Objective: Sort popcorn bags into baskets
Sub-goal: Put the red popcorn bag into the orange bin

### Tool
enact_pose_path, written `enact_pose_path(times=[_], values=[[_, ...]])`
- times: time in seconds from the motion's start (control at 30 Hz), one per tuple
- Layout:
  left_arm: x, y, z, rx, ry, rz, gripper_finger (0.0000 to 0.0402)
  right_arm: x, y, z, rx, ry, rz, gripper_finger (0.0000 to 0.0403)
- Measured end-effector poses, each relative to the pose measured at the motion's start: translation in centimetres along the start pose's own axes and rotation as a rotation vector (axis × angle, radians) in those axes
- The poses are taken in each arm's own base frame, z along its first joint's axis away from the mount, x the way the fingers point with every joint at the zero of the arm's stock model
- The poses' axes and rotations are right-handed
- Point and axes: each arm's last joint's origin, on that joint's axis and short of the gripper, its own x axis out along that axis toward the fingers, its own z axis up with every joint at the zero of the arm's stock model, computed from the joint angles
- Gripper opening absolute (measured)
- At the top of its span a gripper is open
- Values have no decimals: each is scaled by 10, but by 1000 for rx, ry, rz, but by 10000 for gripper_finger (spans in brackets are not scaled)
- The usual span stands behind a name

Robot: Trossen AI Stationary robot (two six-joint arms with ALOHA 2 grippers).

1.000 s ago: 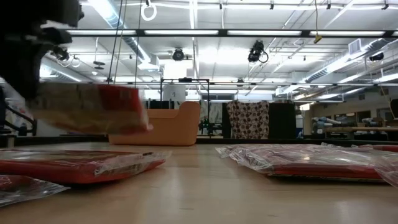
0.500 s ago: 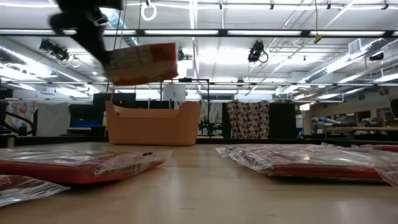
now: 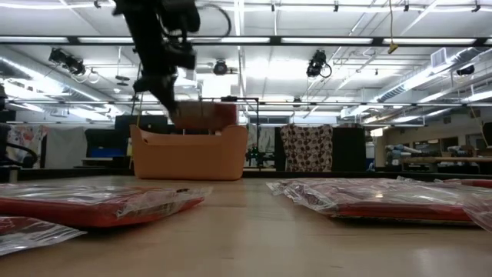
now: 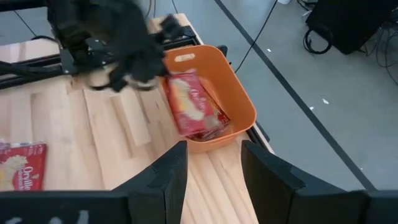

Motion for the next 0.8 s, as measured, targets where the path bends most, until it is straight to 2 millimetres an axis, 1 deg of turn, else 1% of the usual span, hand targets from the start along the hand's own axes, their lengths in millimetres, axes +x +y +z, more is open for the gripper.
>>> enact_pose_path(times=[0.1,0.2,0.27,0.37,0.43,0.5,0.6,0.7,0.8], values=[[26,16,-6,-46,52,-25,13,-1,3,0,10,-2,5,155],[48,27,-9,-103,62,-62,32,-2,6,-1,18,-5,-6,155],[57,31,-10,-126,54,-85,55,-2,7,-1,18,-5,-4,155],[59,30,-9,-138,38,-119,94,-2,8,-1,15,-4,0,155],[56,28,-8,-168,8,-163,119,-2,8,-1,14,-5,-4,155],[47,25,-6,-214,-46,-238,138,-2,7,-1,13,-7,-23,155],[30,18,-1,-306,-134,-425,154,-2,6,-1,4,-10,-47,155],[8,4,6,-358,-206,-639,155,-2,6,-1,-20,-10,-54,155],[-9,-20,16,-373,-211,-830,152,-2,5,-1,-44,-10,-56,155]])
